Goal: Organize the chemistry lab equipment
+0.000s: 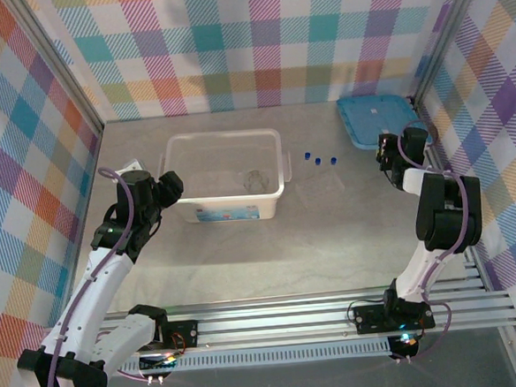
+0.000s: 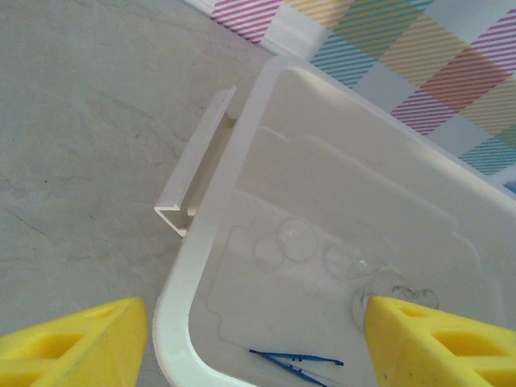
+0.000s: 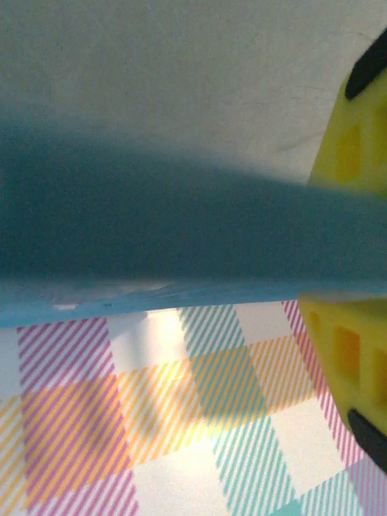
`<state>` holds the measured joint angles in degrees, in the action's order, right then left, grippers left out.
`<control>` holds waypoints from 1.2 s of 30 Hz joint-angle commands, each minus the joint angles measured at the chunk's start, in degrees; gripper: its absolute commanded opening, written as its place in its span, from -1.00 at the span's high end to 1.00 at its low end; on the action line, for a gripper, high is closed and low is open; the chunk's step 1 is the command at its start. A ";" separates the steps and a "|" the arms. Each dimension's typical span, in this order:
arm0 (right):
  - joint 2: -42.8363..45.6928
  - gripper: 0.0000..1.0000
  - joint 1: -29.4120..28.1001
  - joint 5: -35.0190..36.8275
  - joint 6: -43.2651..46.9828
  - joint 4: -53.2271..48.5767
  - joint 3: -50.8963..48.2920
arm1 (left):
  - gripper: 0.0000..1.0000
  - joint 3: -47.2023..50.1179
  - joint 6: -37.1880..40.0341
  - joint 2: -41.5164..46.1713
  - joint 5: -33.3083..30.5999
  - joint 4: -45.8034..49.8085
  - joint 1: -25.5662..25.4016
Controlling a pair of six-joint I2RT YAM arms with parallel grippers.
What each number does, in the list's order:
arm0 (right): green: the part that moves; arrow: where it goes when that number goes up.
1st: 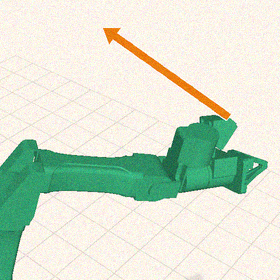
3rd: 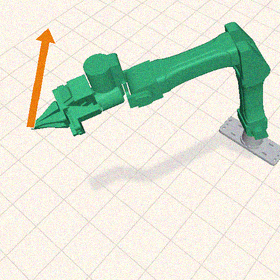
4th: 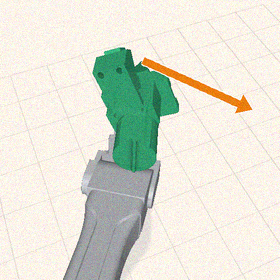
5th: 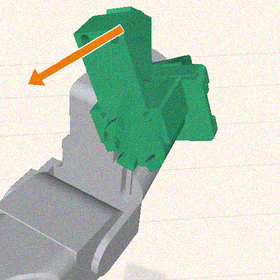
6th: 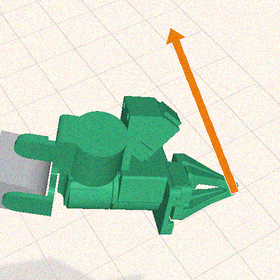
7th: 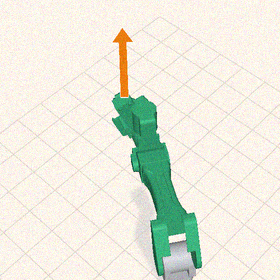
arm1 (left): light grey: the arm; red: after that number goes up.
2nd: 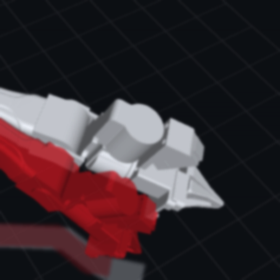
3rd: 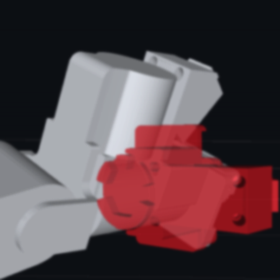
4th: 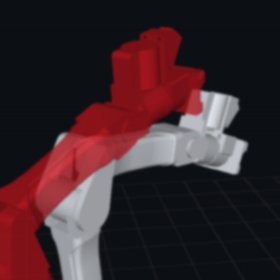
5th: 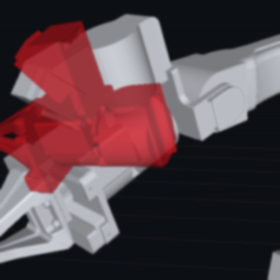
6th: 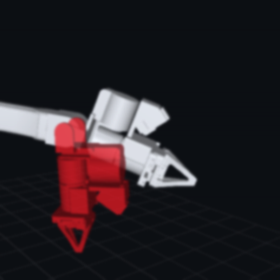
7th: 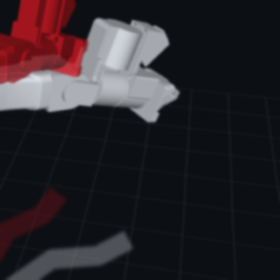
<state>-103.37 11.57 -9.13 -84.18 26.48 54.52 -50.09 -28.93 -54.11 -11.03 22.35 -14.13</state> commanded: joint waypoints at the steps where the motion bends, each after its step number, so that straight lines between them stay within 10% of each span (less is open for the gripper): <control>1: -0.96 0.61 0.73 -1.91 -0.48 2.89 0.50 | -0.42 -0.87 -0.37 0.96 0.41 -0.65 -0.55; 13: 2.86 1.00 1.09 -7.06 7.22 3.74 1.62 | -0.42 -1.92 0.30 0.78 0.52 -0.55 -0.55; 26: 30.58 1.00 1.01 -6.55 27.92 -11.46 0.19 | -0.43 -8.16 4.06 -2.79 4.18 0.61 -0.56; 36: 48.99 0.96 -9.23 6.95 53.95 -27.62 6.74 | -0.45 -17.00 2.97 -6.78 9.26 3.45 -0.55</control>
<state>-57.06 5.76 -7.55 -42.59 2.13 58.37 -63.77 -25.89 -60.58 -4.21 24.32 -14.17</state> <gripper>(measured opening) 0.154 0.723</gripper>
